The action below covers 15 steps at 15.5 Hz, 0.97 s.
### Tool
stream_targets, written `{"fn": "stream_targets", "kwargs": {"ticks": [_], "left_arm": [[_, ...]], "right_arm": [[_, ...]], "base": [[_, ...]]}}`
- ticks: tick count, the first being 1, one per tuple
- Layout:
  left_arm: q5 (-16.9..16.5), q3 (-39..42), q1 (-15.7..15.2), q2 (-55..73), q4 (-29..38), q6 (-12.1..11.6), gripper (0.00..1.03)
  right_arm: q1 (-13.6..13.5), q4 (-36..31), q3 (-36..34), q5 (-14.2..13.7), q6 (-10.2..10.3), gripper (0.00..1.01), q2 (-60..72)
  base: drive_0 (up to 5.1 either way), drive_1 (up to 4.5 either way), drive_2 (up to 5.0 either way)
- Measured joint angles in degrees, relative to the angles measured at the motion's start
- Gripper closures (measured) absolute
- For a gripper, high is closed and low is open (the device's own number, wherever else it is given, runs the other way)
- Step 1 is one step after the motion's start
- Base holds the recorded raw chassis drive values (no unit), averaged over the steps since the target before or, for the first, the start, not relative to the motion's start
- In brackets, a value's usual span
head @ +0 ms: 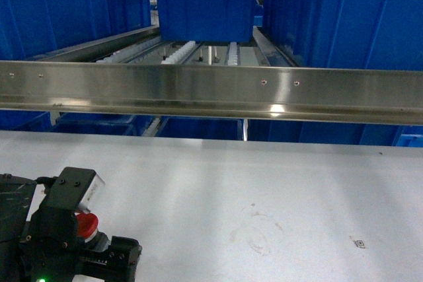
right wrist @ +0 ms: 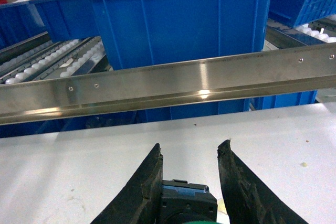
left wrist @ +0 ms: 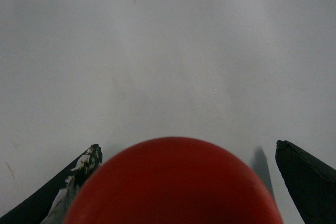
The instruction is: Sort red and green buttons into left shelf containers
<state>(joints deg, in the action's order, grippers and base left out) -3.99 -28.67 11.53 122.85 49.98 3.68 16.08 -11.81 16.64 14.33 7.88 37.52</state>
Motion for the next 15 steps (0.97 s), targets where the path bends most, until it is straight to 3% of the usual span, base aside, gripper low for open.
{"fn": "stream_targets", "kwargs": {"ticks": [2,3,7,9,13,15], "left_arm": [[0.1,0.0,0.2,1.4,2.7,-0.3,0.05],[0.1,-0.2,0.3,2.2,3.7,-0.7,0.1],[0.8,-1.0,-0.2,3.2,4.2,-1.2,0.59],[0.7,-0.9,-0.4,3.1,4.3,-1.2,0.76],[-0.1,1.2,-2.1,-4.0,2.3,-1.1,0.78],[-3.0,4.0,-3.1,-15.5,-2.1,-0.7,0.78]], "right_arm": [[0.0,0.0,0.0,0.0,0.0,0.72,0.0],[0.0,0.0,0.0,0.0,0.0,0.72,0.0],[0.0,0.0,0.0,0.0,0.0,0.72,0.0],[0.0,0.0,0.0,0.0,0.0,0.72,0.0],[0.0,0.0,0.0,0.0,0.0,0.72,0.0],[0.0,0.0,0.0,0.0,0.0,0.72,0.0]], "base": [[0.0,0.0,0.0],[0.0,0.0,0.0],[0.0,0.0,0.0],[0.0,0.0,0.0],[0.0,0.0,0.0],[0.0,0.0,0.0]]}}
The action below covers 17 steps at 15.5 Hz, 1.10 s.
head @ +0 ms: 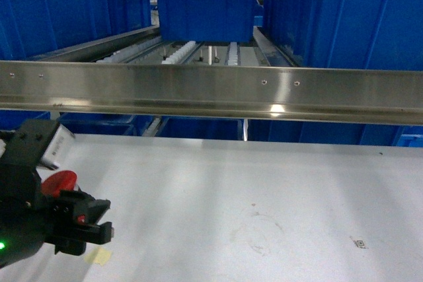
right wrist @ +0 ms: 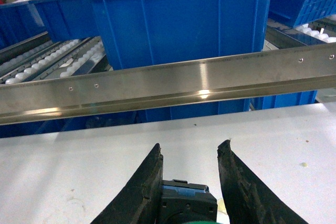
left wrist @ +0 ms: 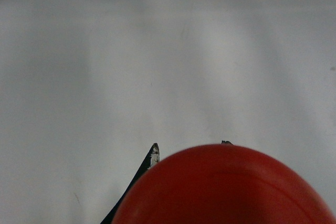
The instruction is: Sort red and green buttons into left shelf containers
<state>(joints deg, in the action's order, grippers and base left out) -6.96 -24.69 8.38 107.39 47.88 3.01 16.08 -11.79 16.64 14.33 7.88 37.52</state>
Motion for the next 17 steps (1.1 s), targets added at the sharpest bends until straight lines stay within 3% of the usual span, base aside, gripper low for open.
{"fn": "stream_targets", "kwargs": {"ticks": [5,7,9,10,12,17], "left_arm": [[-2.0,8.5,-0.2,-23.6,-9.6,0.1,0.78],[0.9,11.1,0.0,-40.7,-21.5,1.8,0.78],[4.6,12.4,-0.5,-58.6,-36.0,4.9,0.78],[5.7,12.4,-1.1,-65.7,-39.8,5.9,0.78],[6.9,13.1,-2.2,-69.5,-35.3,5.0,0.78],[7.0,13.5,-2.3,-68.4,-36.2,4.1,0.78]], "right_arm": [[0.0,0.0,0.0,0.0,0.0,0.72,0.0],[0.0,0.0,0.0,0.0,0.0,0.72,0.0],[0.0,0.0,0.0,0.0,0.0,0.72,0.0],[0.0,0.0,0.0,0.0,0.0,0.72,0.0],[0.0,0.0,0.0,0.0,0.0,0.72,0.0],[0.0,0.0,0.0,-0.3,0.0,0.72,0.0]], "base": [[0.0,0.0,0.0],[0.0,0.0,0.0],[0.0,0.0,0.0],[0.0,0.0,0.0],[0.0,0.0,0.0],[-2.4,1.14,1.5]]}}
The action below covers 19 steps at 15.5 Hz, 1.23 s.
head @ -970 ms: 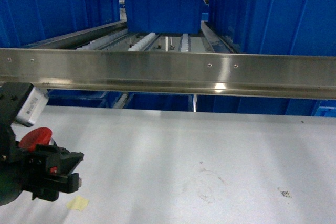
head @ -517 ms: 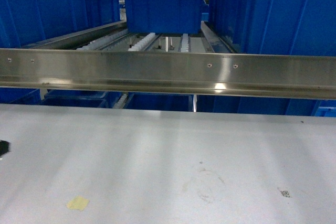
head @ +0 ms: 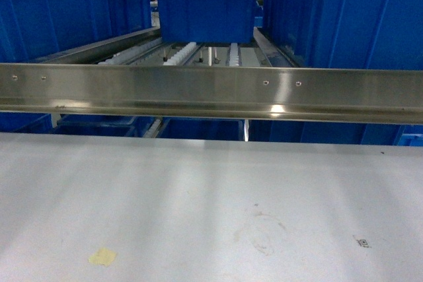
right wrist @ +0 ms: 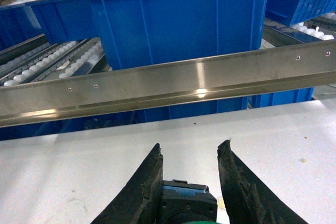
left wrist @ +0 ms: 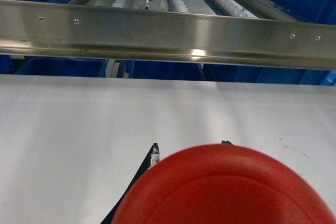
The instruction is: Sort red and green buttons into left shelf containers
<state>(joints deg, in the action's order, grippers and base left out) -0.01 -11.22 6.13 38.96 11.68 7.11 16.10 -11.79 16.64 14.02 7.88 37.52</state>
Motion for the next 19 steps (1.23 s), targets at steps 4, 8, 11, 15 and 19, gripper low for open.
{"fn": "stream_targets", "kwargs": {"ticks": [4,8,11,15,19], "left_arm": [[0.0,0.0,0.0,0.0,-0.1,0.0,0.78],[0.0,0.0,0.0,0.0,0.0,0.0,0.78],[0.0,0.0,0.0,0.0,0.0,0.0,0.78],[0.0,0.0,0.0,0.0,-0.1,0.0,0.78],[0.0,0.0,0.0,0.0,-0.1,0.0,0.78]], "right_arm": [[0.0,0.0,0.0,0.0,0.0,0.72,0.2],[0.0,-0.1,0.0,0.0,0.0,0.72,0.2],[0.0,0.0,0.0,0.0,0.0,0.72,0.2],[0.0,0.0,0.0,0.0,0.0,0.72,0.2],[0.0,-0.1,0.0,0.0,0.0,0.72,0.2]], "base": [[-4.6,1.5,3.7],[-4.6,1.07,3.9],[-4.9,2.1,2.7],[-4.9,2.42,2.4],[-4.9,2.46,2.5]]}}
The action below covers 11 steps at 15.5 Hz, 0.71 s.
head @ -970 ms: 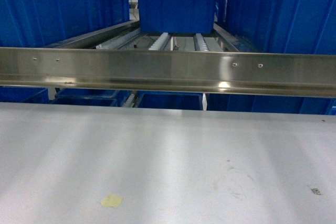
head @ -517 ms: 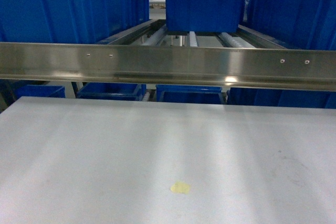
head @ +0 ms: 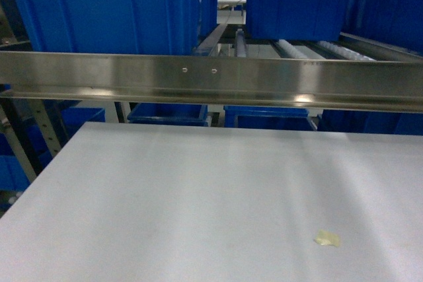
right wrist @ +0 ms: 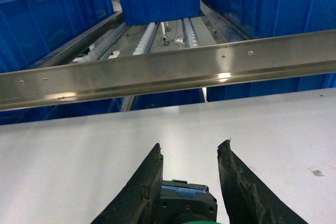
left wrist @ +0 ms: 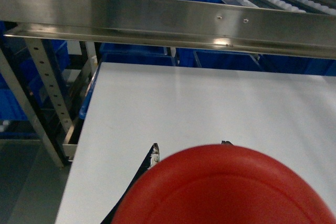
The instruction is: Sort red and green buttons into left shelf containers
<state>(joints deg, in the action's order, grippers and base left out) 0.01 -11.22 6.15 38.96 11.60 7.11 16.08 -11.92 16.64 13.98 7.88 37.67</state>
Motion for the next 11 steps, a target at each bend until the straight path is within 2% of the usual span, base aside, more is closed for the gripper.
{"fn": "stream_targets", "kwargs": {"ticks": [11], "left_arm": [[0.0,0.0,0.0,0.0,0.0,0.0,0.78]], "right_arm": [[0.0,0.2,0.0,0.0,0.0,0.72,0.1]], "base": [[-5.0,2.39,2.4]]}}
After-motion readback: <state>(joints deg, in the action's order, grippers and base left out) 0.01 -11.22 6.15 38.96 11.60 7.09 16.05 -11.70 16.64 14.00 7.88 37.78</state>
